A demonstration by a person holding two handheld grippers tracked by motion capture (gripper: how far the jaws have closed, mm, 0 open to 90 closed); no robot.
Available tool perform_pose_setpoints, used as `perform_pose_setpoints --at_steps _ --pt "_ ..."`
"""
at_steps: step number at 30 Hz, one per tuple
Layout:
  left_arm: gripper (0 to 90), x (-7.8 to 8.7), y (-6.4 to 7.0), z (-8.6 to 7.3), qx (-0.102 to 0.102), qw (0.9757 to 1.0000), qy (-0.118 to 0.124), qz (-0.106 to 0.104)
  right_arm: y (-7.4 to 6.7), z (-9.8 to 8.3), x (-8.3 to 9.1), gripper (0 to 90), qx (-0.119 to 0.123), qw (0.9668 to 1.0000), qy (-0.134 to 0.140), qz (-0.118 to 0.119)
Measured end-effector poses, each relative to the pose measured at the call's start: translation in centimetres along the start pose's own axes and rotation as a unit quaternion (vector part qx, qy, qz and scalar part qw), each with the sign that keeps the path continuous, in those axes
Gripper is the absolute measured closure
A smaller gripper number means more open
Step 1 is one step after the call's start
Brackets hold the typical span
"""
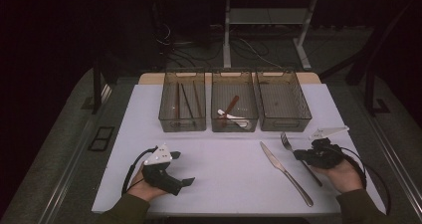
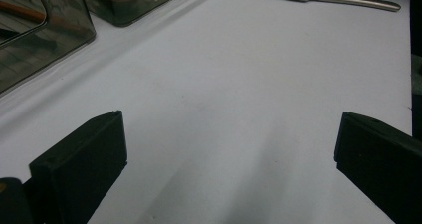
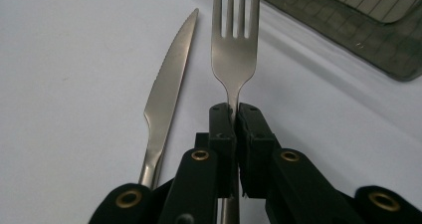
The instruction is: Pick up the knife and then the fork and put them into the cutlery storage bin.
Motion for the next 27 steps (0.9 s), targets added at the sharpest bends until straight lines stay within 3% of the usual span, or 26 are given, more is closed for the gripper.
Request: perform_pose_setpoints --at_steps 13,27 --pt "0.0 0.0 0.0 0.1 0.0 1.0 0.004 -0.001 0.5 1.6 1.1 86.4 -0.019 0.9986 0.05 0.0" --pt "0.0 0.0 0.0 0.2 0.0 1.0 0.005 -0.002 1.5 2.4 1.4 88.2 -0.036 0.9961 0.08 0.008"
Point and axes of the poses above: each handheld gripper's, and its own axes: x roughly backward along the jaws, z roughly out of its top, y roughly to its right, the point moved 7 cm from there along -x, roughly forward along the jaws, and after that the axes turned 14 degrees about y, right-handed, at the moved point
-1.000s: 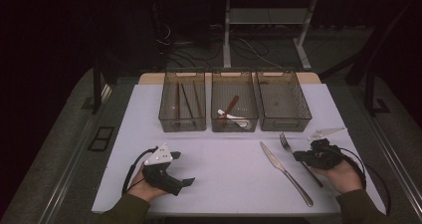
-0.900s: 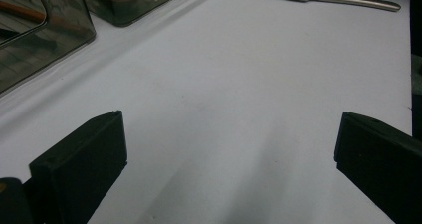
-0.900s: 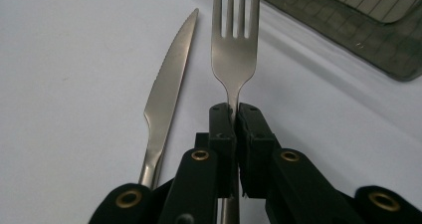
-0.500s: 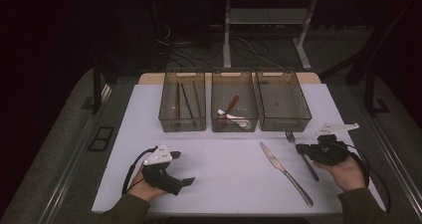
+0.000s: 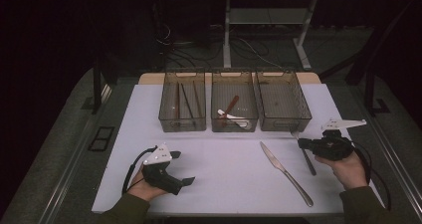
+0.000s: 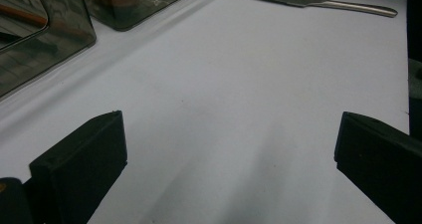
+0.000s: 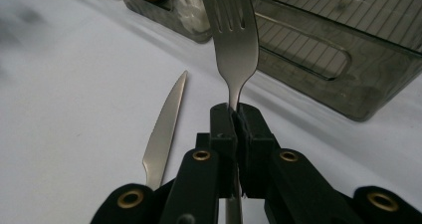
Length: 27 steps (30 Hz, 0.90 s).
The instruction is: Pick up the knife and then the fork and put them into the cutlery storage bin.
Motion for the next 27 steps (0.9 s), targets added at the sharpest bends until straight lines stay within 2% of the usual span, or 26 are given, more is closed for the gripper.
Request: perform_pose_setpoints --at_steps 1,8,13,19,27 --pt "0.0 0.0 0.0 0.0 0.001 1.0 0.0 0.0 -0.1 0.0 0.1 88.6 -0.005 1.0 0.003 0.007" --pt "0.0 0.1 0.1 0.1 -0.002 1.0 0.001 -0.001 -0.1 0.3 0.4 88.7 0.004 0.9999 0.01 0.001" --pt "0.0 0.1 0.0 0.0 0.0 1.0 -0.001 -0.002 0.0 1.1 0.6 88.6 0.001 0.9998 0.022 0.001" --pt "0.0 0.0 0.1 0.0 0.0 1.0 0.001 0.0 0.3 2.5 1.0 88.6 -0.002 0.9991 0.043 -0.007" --pt "0.0 0.0 0.0 0.0 0.003 1.0 0.003 -0.001 1.3 5.0 1.1 88.5 -0.003 0.9963 0.083 -0.024"
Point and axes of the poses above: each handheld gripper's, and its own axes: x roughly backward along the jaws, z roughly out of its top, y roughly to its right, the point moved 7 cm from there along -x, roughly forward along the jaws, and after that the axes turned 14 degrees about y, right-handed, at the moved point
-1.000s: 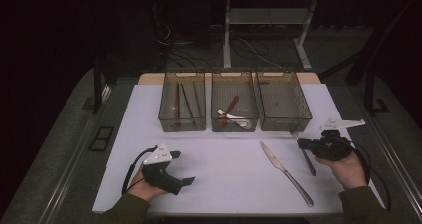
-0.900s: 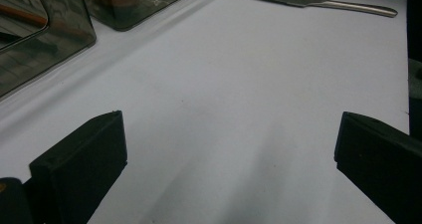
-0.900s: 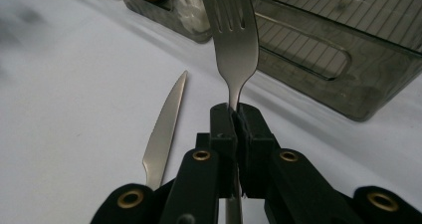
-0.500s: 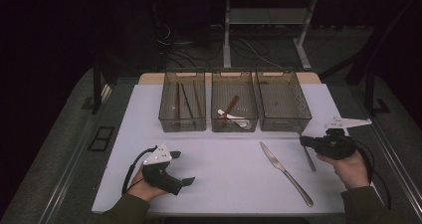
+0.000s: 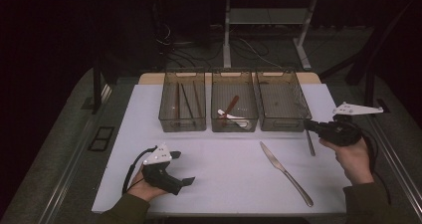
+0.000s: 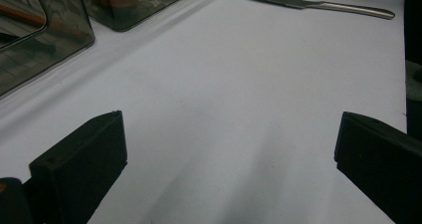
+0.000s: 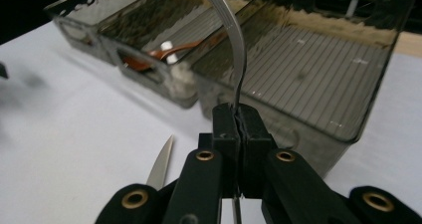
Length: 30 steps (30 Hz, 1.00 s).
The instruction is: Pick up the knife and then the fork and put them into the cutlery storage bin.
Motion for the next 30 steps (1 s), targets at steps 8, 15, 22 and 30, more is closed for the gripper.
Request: perform_pose_setpoints --at_steps 8,15,22,30 --pt "0.0 0.0 0.1 0.0 -0.001 1.0 0.0 0.0 1.0 2.0 -0.5 88.5 -0.004 0.9995 0.03 -0.01" --pt "0.0 0.0 0.0 0.1 0.001 1.0 0.003 0.001 1.8 4.7 -1.5 88.5 -0.004 0.9981 0.058 -0.02" --pt "0.0 0.0 0.0 0.1 0.0 1.0 0.003 0.0 3.4 7.9 -3.9 88.5 0.006 0.997 0.06 -0.049" --pt "0.0 0.0 0.1 0.2 -0.001 1.0 0.003 -0.003 5.4 8.4 -7.6 88.4 0.0 0.9966 0.045 -0.07"
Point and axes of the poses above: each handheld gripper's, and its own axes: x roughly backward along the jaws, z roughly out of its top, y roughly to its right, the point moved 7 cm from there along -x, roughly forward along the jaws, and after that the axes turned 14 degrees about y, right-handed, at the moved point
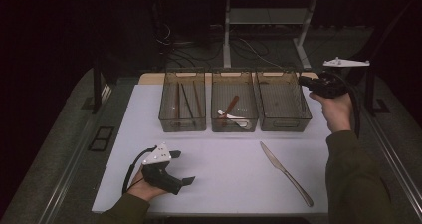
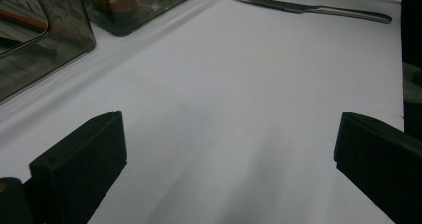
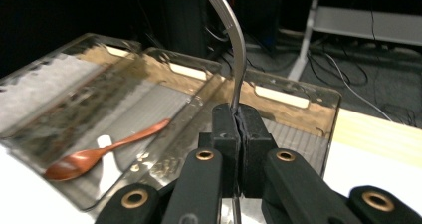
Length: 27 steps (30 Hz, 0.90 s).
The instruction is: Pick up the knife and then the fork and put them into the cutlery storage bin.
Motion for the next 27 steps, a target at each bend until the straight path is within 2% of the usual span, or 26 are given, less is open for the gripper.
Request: perform_pose_setpoints --at_steps 6,8,13,16,20,22,24,25,27 --pt "0.0 0.0 0.0 -0.1 0.001 1.0 0.003 -0.001 1.3 -2.2 -2.1 88.5 -0.006 0.9984 -0.053 -0.022" --pt "0.0 0.1 -0.1 -0.1 0.002 1.0 0.001 -0.001 1.5 -2.9 -2.5 88.4 -0.008 0.9977 -0.064 -0.023" --pt "0.0 0.0 0.0 0.0 0.0 1.0 0.003 -0.002 1.5 -4.4 -3.2 88.4 -0.012 0.9953 -0.093 -0.025" --pt "0.0 0.0 0.0 0.0 0.001 1.0 0.002 -0.003 1.4 -5.1 -3.5 88.4 -0.004 0.993 -0.115 -0.026" --pt "0.0 0.0 0.0 0.0 0.002 1.0 0.002 -0.003 1.3 -5.9 -3.7 88.3 -0.008 0.9899 -0.139 -0.027" --pt "0.0 0.0 0.0 0.0 0.002 1.0 0.001 -0.003 1.5 -6.4 -3.8 87.7 -0.009 0.9885 -0.146 -0.037" --pt "0.0 0.0 0.0 0.0 0.001 1.0 0.002 -0.004 1.7 -7.0 -3.9 83.9 -0.007 0.9868 -0.157 -0.039" --pt "0.0 0.0 0.0 0.0 0.001 1.0 0.002 -0.004 1.7 -7.1 -3.9 74.9 -0.009 0.9874 -0.153 -0.038" --pt "0.0 0.0 0.0 0.0 0.001 1.0 0.0 -0.004 1.8 -7.0 -3.8 69.3 -0.018 0.9889 -0.144 -0.032"
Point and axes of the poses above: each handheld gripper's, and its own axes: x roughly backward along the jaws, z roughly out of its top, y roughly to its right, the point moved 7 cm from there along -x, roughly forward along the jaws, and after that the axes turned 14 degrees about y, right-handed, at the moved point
